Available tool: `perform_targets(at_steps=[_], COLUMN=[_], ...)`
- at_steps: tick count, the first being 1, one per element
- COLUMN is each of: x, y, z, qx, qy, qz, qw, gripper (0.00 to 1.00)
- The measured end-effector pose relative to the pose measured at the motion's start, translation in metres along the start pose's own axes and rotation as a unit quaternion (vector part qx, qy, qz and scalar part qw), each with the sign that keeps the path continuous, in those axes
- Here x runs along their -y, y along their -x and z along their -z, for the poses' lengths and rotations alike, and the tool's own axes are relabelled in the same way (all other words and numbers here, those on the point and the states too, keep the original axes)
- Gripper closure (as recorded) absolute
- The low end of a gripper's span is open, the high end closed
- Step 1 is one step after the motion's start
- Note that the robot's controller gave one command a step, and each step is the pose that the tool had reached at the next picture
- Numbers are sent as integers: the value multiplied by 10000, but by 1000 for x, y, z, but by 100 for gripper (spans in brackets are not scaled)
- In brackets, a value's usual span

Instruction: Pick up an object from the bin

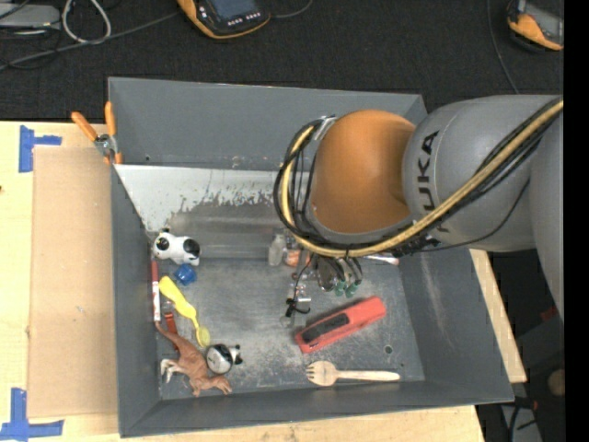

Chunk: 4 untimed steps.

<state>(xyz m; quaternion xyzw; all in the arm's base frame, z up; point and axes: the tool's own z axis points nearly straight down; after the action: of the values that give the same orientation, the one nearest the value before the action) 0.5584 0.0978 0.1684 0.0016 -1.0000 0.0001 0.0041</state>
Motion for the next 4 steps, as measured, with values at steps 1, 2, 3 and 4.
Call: perform_targets(at_steps=[1,2,3,4], x=[1,66,81,125], y=[1,-21,-28,-33], z=[5,-30,-47,-77], qx=[35,28,50,22], qy=[3,7,4,9], qz=[-16,-62,716,336], qw=[10000,10000,9974,9994], gripper=[0,0,0,0])
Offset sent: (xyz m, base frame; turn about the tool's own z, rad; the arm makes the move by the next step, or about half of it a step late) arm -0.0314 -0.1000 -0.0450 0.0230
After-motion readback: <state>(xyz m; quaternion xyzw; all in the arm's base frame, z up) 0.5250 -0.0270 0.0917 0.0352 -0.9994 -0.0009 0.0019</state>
